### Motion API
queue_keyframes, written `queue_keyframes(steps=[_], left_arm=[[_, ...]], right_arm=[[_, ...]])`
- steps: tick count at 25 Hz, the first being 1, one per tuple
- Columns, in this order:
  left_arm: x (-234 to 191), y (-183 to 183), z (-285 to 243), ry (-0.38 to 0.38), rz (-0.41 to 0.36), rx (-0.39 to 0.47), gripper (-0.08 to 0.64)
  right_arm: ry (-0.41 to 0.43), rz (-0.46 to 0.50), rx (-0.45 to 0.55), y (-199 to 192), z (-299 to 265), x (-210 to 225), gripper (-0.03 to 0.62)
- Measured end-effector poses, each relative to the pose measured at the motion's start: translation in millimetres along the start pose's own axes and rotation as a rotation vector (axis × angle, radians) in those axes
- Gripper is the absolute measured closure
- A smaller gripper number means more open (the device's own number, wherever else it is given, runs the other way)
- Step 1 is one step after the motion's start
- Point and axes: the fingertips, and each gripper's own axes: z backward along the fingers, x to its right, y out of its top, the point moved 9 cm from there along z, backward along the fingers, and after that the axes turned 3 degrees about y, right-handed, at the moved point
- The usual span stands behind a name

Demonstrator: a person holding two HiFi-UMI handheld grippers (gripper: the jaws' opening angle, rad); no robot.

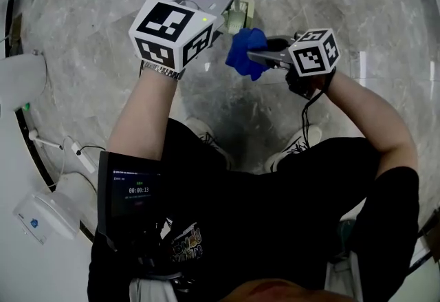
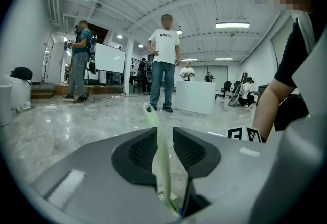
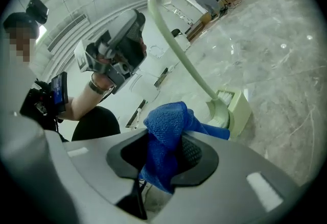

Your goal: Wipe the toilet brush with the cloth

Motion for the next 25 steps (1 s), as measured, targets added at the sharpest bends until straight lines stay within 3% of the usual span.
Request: queue_keyframes(steps=[4,7,9,11,13,16,17,19,23,25], left_arm=[[-1.1,-4.2,2.0,0.008,0.01,-0.034,0.445],[1.6,-9.9,4.3,-0.008,-0.006,-0.068,0.448],[-4.4,-19.0,10.2,-0.014,-0.004,-0.089,0.455],[-21.3,-43.8,17.1,0.0,0.027,-0.141,0.453],[-40.8,-87.2,21.2,0.04,0.122,-0.254,0.453],[-52.4,-148.7,19.6,0.079,0.319,-0.398,0.453],[-52.6,-166.2,16.9,0.083,0.341,-0.448,0.454],[-57.3,-189.5,8.2,0.086,0.308,-0.535,0.454],[-67.2,-200.6,-28.2,-0.002,0.354,-0.498,0.456],[-65.9,-200.2,-45.7,-0.037,0.363,-0.48,0.489]], right_arm=[[0.093,0.032,-0.067,-10.8,-7.1,-19.9,0.468],[0.112,0.04,0.015,-4.5,-8.5,-34.2,0.469],[0.061,0.023,0.104,8.5,-16.8,-32.2,0.469],[0.009,0.033,0.104,16.7,-38.5,-24.3,0.469],[-0.033,0.068,0.053,13.5,-65.3,-11.7,0.469],[-0.09,0.045,0.046,1.4,-89.4,12.3,0.469],[-0.11,0.044,0.041,-2.4,-93.0,16.8,0.469],[-0.15,0.062,0.029,-6.7,-97.5,19.9,0.469],[-0.228,0.076,0.042,-4.6,-93.5,23.3,0.469],[-0.252,0.05,0.055,-6.5,-85.6,24.4,0.469]])
